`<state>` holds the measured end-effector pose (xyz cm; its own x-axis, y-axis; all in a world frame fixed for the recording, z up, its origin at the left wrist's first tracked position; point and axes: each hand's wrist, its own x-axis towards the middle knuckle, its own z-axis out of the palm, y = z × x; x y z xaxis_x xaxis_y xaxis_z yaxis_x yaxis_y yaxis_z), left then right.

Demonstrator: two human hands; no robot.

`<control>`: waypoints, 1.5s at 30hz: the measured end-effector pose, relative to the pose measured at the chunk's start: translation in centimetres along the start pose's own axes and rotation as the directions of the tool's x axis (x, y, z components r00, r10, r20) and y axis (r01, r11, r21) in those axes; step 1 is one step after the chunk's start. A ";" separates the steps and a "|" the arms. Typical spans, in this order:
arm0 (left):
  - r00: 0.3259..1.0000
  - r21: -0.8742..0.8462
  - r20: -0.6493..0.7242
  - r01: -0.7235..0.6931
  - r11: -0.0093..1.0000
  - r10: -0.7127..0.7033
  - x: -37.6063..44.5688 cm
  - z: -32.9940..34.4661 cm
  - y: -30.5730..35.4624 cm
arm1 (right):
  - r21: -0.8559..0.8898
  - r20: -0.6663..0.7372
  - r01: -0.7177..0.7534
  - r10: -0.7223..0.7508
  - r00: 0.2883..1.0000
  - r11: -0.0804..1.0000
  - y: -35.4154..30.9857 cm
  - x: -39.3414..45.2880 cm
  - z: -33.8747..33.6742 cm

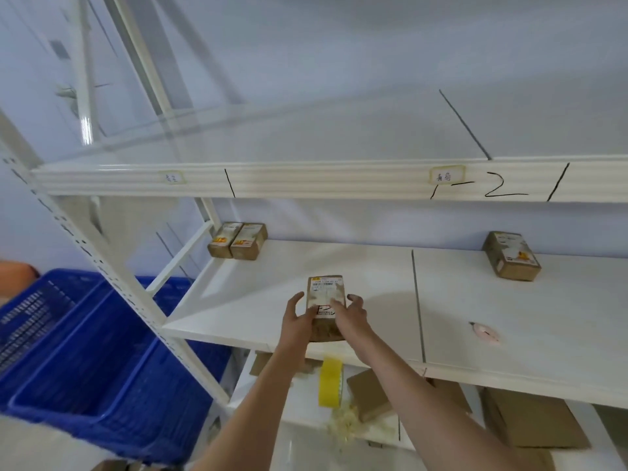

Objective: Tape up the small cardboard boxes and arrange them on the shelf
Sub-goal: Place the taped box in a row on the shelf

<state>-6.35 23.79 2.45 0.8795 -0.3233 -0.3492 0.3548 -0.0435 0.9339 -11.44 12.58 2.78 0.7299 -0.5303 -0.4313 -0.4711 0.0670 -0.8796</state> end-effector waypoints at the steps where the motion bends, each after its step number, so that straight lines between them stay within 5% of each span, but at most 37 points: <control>1: 1.000 0.039 -0.026 -0.015 0.999 0.016 0.5 -0.5 0.1 | -0.048 0.034 0.058 -0.057 0.998 0.997 0.1 0.0 0.6; 5: 0.999 0.099 -0.039 -0.034 0.995 0.038 2.9 -2.9 0.5 | -0.227 0.176 0.213 -0.175 0.969 0.950 -0.2 1.0 2.9; 11: 0.981 0.481 0.128 -0.189 0.856 0.144 7.6 -8.3 1.4 | -0.419 0.110 0.228 -0.200 0.974 0.879 -1.2 4.3 8.6; 14: 0.963 0.521 0.258 -0.208 0.828 0.080 10.1 -12.2 2.1 | -0.467 0.075 0.251 -0.245 0.967 0.848 -2.3 6.0 11.9; 22: 0.882 0.673 0.416 -0.462 0.577 0.221 16.2 -17.6 1.8 | -0.600 0.001 0.252 -0.314 0.949 0.759 -2.7 8.2 18.2; 25: 0.846 0.744 0.488 -0.532 0.404 0.216 16.9 -17.9 0.8 | -0.670 0.035 0.252 -0.310 0.950 0.698 -2.1 9.1 18.7; 30: 0.842 0.831 0.534 -0.539 0.136 0.078 16.6 -17.8 -1.2 | -0.859 0.138 0.224 -0.214 0.967 0.460 -0.6 9.7 19.6; 38: 0.867 0.868 0.497 -0.497 -0.001 0.037 18.1 -17.2 -1.5 | -0.949 0.164 0.215 -0.223 0.961 0.229 -1.3 11.8 20.4; 45: 0.873 0.871 0.485 -0.477 -0.118 0.044 21.5 -16.0 0.0 | -0.949 0.160 0.210 -0.215 0.963 0.234 -2.8 15.2 20.9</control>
<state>17.59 31.95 -6.26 0.6302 -0.7427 -0.2265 -0.7380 -0.6636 0.1228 11.31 22.04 -5.51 0.8839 -0.3897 -0.2585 -0.4269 -0.8980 -0.1061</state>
